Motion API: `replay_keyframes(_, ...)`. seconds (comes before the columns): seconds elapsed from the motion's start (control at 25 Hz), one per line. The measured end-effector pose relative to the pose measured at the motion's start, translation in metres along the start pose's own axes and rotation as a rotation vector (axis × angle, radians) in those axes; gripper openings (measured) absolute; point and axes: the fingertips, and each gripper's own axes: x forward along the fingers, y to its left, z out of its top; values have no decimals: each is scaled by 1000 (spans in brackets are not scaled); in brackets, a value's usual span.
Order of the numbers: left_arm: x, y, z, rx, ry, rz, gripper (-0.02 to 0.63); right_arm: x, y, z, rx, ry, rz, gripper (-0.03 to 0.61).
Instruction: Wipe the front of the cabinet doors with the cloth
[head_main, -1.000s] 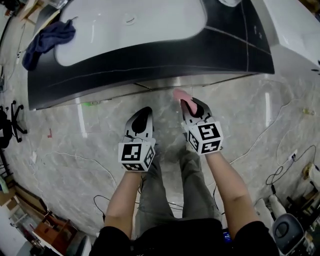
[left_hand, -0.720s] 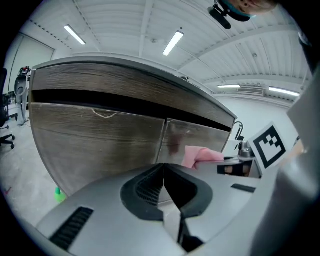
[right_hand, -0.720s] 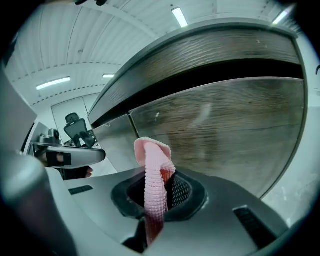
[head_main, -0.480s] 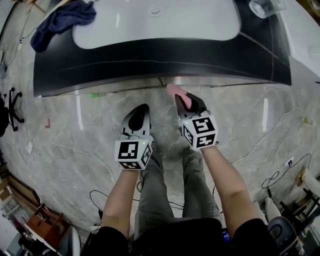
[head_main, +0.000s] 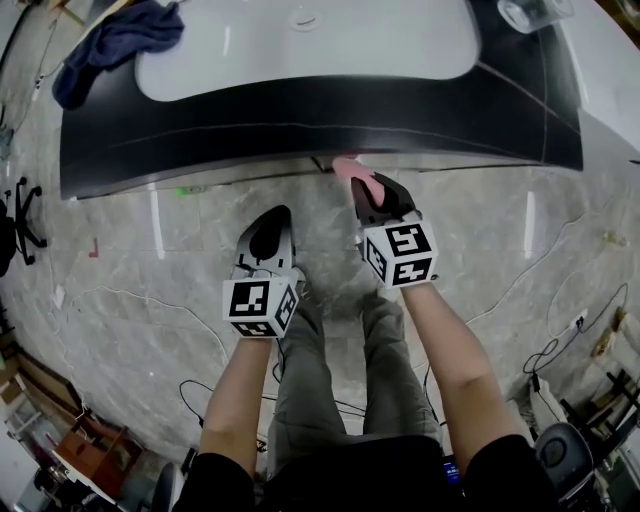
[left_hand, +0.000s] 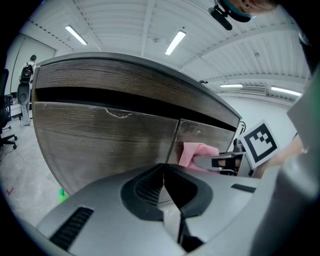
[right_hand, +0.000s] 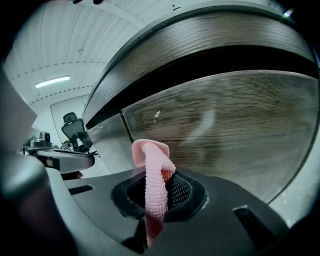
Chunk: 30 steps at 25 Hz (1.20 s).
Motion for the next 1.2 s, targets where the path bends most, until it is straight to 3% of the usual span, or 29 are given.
replay_keyframes(1.2, 82, -177, -6, 89, 47, -172, 9, -116, -201, -13, 131, -63, -251, 41)
